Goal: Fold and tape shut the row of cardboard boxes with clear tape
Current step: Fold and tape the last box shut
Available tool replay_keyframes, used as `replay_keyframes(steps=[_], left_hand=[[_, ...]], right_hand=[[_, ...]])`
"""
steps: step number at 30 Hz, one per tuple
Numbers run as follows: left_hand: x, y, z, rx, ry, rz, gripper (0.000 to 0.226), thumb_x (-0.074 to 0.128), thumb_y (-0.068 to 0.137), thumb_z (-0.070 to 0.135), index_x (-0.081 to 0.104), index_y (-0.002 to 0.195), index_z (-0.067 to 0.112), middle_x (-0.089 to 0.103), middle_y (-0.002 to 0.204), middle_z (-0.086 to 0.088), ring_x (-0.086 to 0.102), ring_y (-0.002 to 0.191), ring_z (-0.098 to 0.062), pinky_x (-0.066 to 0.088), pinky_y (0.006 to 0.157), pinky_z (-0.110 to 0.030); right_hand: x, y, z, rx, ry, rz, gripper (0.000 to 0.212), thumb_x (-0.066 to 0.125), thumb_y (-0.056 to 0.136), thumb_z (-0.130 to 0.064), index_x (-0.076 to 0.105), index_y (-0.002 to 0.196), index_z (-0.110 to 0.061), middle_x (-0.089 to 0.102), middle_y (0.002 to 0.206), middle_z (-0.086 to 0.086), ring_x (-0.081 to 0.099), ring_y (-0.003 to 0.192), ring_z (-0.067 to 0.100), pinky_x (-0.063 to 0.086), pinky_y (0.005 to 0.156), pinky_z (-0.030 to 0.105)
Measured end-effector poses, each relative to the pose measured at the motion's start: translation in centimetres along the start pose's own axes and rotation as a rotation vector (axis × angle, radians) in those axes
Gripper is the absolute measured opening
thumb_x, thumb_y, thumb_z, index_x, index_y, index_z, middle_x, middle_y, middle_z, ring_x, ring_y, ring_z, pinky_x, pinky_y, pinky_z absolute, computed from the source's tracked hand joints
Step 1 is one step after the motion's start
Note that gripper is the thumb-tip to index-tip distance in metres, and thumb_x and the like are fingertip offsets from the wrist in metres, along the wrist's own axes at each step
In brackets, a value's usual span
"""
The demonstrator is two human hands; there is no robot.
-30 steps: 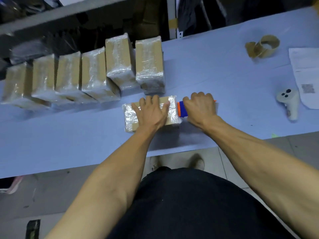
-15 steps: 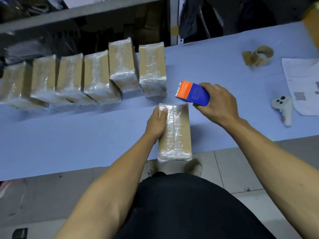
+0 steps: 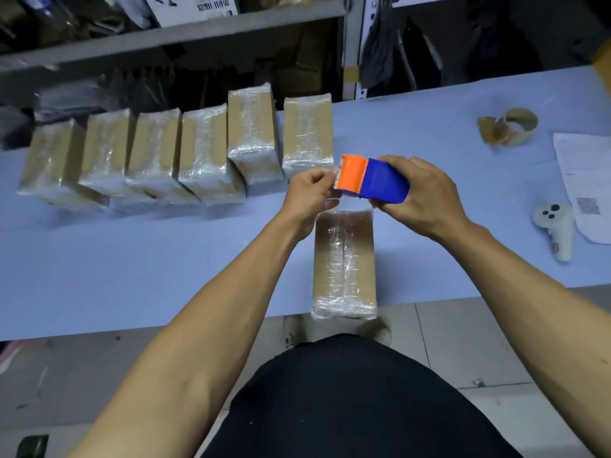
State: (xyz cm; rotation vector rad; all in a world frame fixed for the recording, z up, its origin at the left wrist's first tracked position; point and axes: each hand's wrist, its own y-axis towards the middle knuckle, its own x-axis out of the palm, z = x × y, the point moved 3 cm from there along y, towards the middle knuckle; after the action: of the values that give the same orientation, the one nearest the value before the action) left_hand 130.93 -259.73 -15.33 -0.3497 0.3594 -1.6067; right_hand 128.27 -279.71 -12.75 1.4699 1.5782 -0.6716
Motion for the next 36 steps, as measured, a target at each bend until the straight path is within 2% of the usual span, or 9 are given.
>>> replay_keyframes(steps=[6,9,13,18,23,25,27,31,36], left_hand=[[-0.6,0.1,-0.7,0.051,0.132,0.125,0.027,0.057,0.101,0.012,0.067,0.076,0.014,0.064,0.076,-0.008,0.057,0.068,-0.015,0.051,0.056,-0.020],[-3.0,0.2,-2.3,-0.044,0.015,0.268,0.024,0.062,0.099,0.014,0.066,0.075,0.014,0.061,0.072,-0.004,0.054,0.060,-0.012,0.050,0.051,-0.021],[-5.7,0.4,-4.8,-0.079,0.160,0.304,0.021,0.063,0.098,0.016,0.070,0.078,0.015,0.066,0.076,0.000,0.058,0.067,-0.010,0.054,0.056,-0.022],[-3.2,0.7,-8.3,-0.137,0.151,0.366,0.023,0.064,0.097,0.017,0.070,0.075,0.015,0.065,0.072,0.000,0.057,0.071,-0.018,0.056,0.077,-0.038],[-1.7,1.2,-9.7,-0.480,-0.209,0.301,0.033,0.076,0.088,0.027,0.053,0.070,0.014,0.053,0.055,-0.002,0.043,0.040,-0.015,0.038,0.042,-0.018],[-2.5,1.7,-9.4,-0.432,-0.046,0.321,0.035,0.067,0.094,0.031,0.046,0.070,0.016,0.058,0.072,-0.008,0.049,0.055,-0.020,0.037,0.052,-0.022],[-2.3,1.9,-8.4,-0.346,0.066,0.274,0.040,0.053,0.098,0.053,0.057,0.076,0.020,0.068,0.088,0.000,0.061,0.075,-0.019,0.040,0.064,-0.026],[0.4,1.4,-7.9,-0.170,0.237,0.077,0.055,0.062,0.080,0.067,0.074,0.098,0.016,0.077,0.101,-0.005,0.073,0.097,-0.025,0.058,0.090,-0.045],[-0.3,1.7,-8.7,-0.135,0.227,0.073,0.039,0.068,0.085,0.056,0.075,0.088,0.018,0.079,0.092,-0.003,0.075,0.089,-0.023,0.059,0.091,-0.050]], right_hand=[[0.5,0.2,-0.5,-0.018,-0.066,-0.100,0.059,0.075,0.075,-0.043,0.053,0.128,-0.031,0.059,0.095,0.001,0.056,0.087,0.025,0.044,0.069,0.031],[-0.3,-0.8,1.4,0.019,-0.114,-0.136,0.058,0.074,0.075,-0.044,0.052,0.128,-0.034,0.060,0.094,0.000,0.057,0.090,0.025,0.044,0.069,0.032],[-0.4,-2.2,3.5,0.065,-0.154,-0.194,0.055,0.074,0.076,-0.042,0.053,0.126,-0.034,0.060,0.096,-0.001,0.058,0.091,0.025,0.040,0.067,0.030],[1.6,-3.1,4.1,0.127,-0.118,-0.230,0.061,0.076,0.076,-0.041,0.053,0.131,-0.030,0.061,0.101,0.002,0.058,0.094,0.027,0.036,0.069,0.028],[2.2,-3.8,4.7,0.171,-0.069,-0.218,0.065,0.078,0.074,-0.039,0.052,0.132,-0.027,0.064,0.104,0.005,0.060,0.094,0.029,0.038,0.070,0.028],[2.6,-4.0,4.5,0.178,-0.063,-0.219,0.065,0.078,0.074,-0.040,0.052,0.133,-0.027,0.063,0.104,0.005,0.060,0.094,0.028,0.039,0.070,0.028],[2.8,-4.1,4.5,0.192,-0.060,-0.207,0.065,0.077,0.075,-0.041,0.052,0.133,-0.028,0.063,0.103,0.004,0.059,0.094,0.028,0.041,0.070,0.029],[2.7,-3.9,4.6,0.183,-0.056,-0.211,0.063,0.076,0.075,-0.043,0.052,0.132,-0.030,0.062,0.101,0.002,0.059,0.092,0.027,0.038,0.069,0.027],[0.9,-6.0,8.0,0.217,-0.052,-0.279,0.061,0.075,0.075,-0.042,0.050,0.130,-0.035,0.060,0.097,-0.002,0.057,0.091,0.023,0.040,0.068,0.029]])
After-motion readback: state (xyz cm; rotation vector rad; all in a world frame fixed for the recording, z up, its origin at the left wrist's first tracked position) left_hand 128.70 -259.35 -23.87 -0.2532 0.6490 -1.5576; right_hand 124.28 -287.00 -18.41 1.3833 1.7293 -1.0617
